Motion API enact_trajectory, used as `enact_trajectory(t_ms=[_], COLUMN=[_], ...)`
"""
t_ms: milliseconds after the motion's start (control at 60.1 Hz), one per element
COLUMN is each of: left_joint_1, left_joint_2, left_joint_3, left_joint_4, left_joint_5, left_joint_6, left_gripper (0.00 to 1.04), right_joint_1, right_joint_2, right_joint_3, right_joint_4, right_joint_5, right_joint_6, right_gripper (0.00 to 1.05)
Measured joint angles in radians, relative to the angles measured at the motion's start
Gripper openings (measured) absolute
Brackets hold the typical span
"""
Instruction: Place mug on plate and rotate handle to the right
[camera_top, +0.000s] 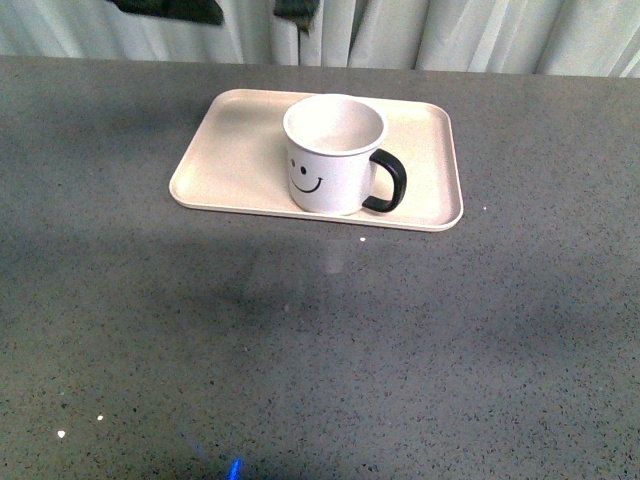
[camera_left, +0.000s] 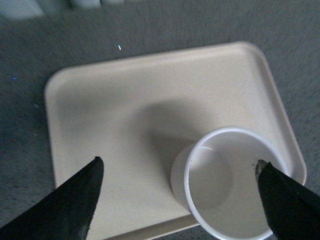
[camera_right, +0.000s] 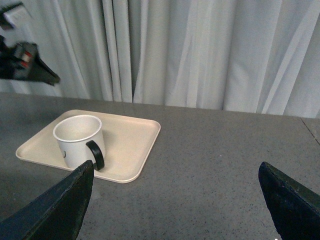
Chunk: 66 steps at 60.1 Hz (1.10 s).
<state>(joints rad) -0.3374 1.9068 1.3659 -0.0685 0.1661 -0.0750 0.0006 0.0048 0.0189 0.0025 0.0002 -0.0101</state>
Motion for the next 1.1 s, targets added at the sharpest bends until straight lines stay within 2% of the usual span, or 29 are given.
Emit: enact_trajectory(t_ms=[17, 67, 100, 133, 183, 216, 349, 449, 665, 914, 981, 1097], left_joint_1=[0.005, 0.008, 0.018, 0.035, 0.069, 0.087, 0.140, 0.167, 0.216, 0.257, 0.306, 0.334], left_joint_2=[-0.051, -0.122, -0.205, -0.276, -0.352, -0.385, -0.499, -0.573, -0.715, -0.893, -0.943, -0.969], left_joint_3=[-0.063, -0.181, -0.337, -0.480, -0.640, -0.711, -0.919, -0.998, -1.128, -1.235, -1.257, -1.310], left_joint_4=[0.075, 0.283, 0.535, 0.731, 0.909, 0.961, 1.014, 1.023, 1.017, 0.941, 0.911, 0.945], left_joint_5=[-0.023, -0.186, -0.335, -0.420, -0.428, -0.418, -0.359, -0.329, -0.287, -0.239, -0.175, -0.172], left_joint_6=[0.002, 0.020, 0.039, 0.049, 0.053, 0.056, 0.061, 0.061, 0.064, 0.065, 0.066, 0.067], left_gripper=[0.94, 0.87, 0.78, 0.69, 0.56, 0.49, 0.19, 0.01, 0.01, 0.01, 0.01, 0.01], right_joint_1=[0.000, 0.000, 0.000, 0.000, 0.000, 0.000, 0.000, 0.000, 0.000, 0.000, 0.000, 0.000], right_joint_2=[0.000, 0.000, 0.000, 0.000, 0.000, 0.000, 0.000, 0.000, 0.000, 0.000, 0.000, 0.000], right_joint_3=[0.000, 0.000, 0.000, 0.000, 0.000, 0.000, 0.000, 0.000, 0.000, 0.000, 0.000, 0.000], right_joint_4=[0.000, 0.000, 0.000, 0.000, 0.000, 0.000, 0.000, 0.000, 0.000, 0.000, 0.000, 0.000], right_joint_5=[0.000, 0.000, -0.001, 0.000, 0.000, 0.000, 0.000, 0.000, 0.000, 0.000, 0.000, 0.000], right_joint_6=[0.000, 0.000, 0.000, 0.000, 0.000, 0.000, 0.000, 0.000, 0.000, 0.000, 0.000, 0.000], right_gripper=[0.96, 0.96, 0.96, 0.96, 0.96, 0.96, 0.96, 0.96, 0.96, 0.96, 0.96, 0.96])
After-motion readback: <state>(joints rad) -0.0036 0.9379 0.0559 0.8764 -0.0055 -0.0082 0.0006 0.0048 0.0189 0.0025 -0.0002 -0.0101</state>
